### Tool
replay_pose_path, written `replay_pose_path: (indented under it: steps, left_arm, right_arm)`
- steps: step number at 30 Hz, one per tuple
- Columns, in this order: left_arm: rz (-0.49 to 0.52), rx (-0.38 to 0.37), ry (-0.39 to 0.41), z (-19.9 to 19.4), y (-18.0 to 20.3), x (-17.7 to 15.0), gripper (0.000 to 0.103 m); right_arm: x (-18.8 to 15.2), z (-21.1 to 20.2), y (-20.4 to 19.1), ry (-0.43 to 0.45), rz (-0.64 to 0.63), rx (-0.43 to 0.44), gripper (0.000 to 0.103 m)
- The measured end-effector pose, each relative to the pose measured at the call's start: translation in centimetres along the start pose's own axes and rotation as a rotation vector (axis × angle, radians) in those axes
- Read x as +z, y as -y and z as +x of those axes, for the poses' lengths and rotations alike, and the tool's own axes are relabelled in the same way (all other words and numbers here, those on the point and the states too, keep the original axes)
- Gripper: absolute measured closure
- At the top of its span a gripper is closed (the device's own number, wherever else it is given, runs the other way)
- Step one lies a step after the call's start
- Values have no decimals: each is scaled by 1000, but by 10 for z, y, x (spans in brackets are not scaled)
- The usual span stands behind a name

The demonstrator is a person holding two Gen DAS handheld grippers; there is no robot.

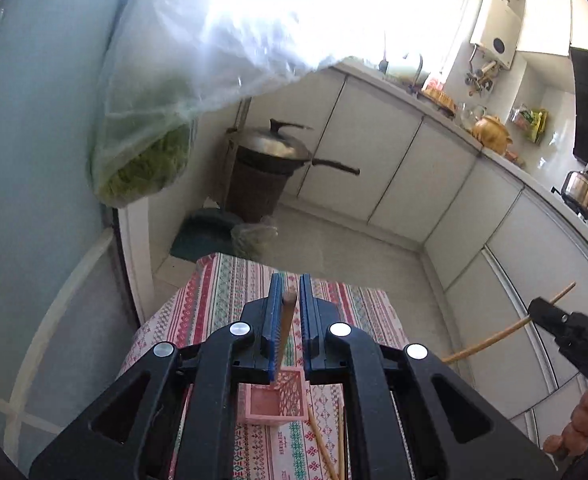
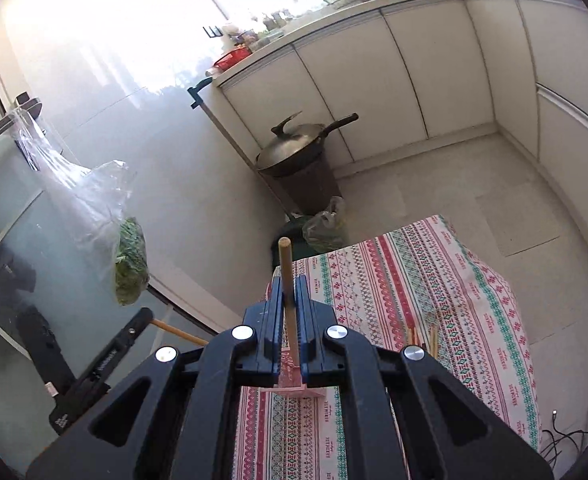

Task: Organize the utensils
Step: 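Lift the chopstick with the left gripper over the pink basket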

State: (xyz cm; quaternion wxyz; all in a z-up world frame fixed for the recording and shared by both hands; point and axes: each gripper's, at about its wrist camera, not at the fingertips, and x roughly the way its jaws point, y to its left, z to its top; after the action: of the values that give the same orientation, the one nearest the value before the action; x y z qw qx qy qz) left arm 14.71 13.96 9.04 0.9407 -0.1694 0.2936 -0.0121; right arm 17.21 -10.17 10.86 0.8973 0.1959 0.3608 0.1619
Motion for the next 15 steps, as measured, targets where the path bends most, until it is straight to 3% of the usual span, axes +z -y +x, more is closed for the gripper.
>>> replay_pose_path:
  steps: [3, 7, 11, 15]
  left_arm:
    - [-47, 2, 14, 2, -13, -5, 64]
    - [-127, -26, 57, -14, -34, 2, 62]
    - [-161, -26, 111, -33, -46, 6, 50]
    - [-173, -42, 113, -36, -50, 9, 49]
  right_arm:
    - [2, 11, -15, -26, -36, -4, 97]
    - [3, 32, -30, -57, -74, -23, 97]
    - [1, 64, -39, -113, -89, -47, 97]
    - [-6, 98, -46, -164, -112, -82, 97]
